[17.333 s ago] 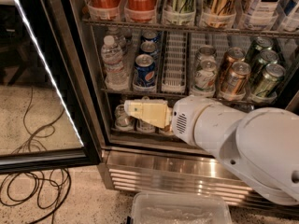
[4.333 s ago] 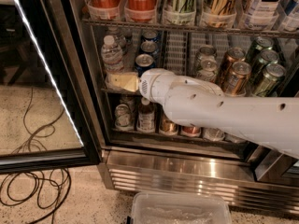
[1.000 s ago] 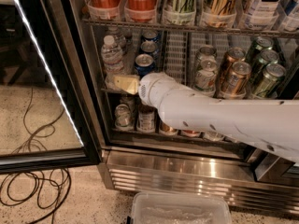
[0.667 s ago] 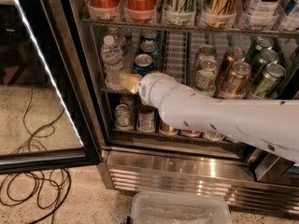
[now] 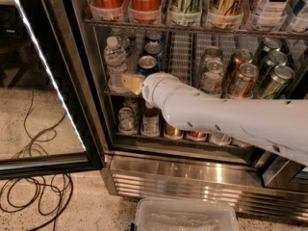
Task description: Pick pepsi can from middle shelf of fridge
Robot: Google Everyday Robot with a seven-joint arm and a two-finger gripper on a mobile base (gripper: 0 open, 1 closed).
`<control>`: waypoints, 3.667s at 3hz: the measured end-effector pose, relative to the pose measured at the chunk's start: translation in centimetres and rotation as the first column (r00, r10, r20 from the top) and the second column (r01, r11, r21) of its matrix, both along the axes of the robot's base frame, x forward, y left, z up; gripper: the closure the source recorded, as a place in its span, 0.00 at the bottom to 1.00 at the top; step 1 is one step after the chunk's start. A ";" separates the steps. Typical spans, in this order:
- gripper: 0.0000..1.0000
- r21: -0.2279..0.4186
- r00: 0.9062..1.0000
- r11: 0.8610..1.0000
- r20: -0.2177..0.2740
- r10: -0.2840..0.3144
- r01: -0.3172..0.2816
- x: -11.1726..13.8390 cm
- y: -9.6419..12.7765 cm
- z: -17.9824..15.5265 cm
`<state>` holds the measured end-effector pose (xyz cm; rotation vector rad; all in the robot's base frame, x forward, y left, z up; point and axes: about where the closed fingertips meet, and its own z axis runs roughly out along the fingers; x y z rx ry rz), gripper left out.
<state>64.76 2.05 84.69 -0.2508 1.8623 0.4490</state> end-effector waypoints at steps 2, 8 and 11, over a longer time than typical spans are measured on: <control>0.63 -0.004 1.000 1.000 0.001 -0.005 0.005 0.5 -0.2 0.0; 1.00 -0.042 1.000 0.999 0.023 0.004 -0.003 0.9 -0.4 0.6; 1.00 -0.085 0.998 0.996 0.058 0.026 -0.021 0.5 -1.0 3.0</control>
Offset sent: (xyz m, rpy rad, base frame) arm 0.0104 -0.0050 -0.0014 -0.0122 0.0003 -0.0138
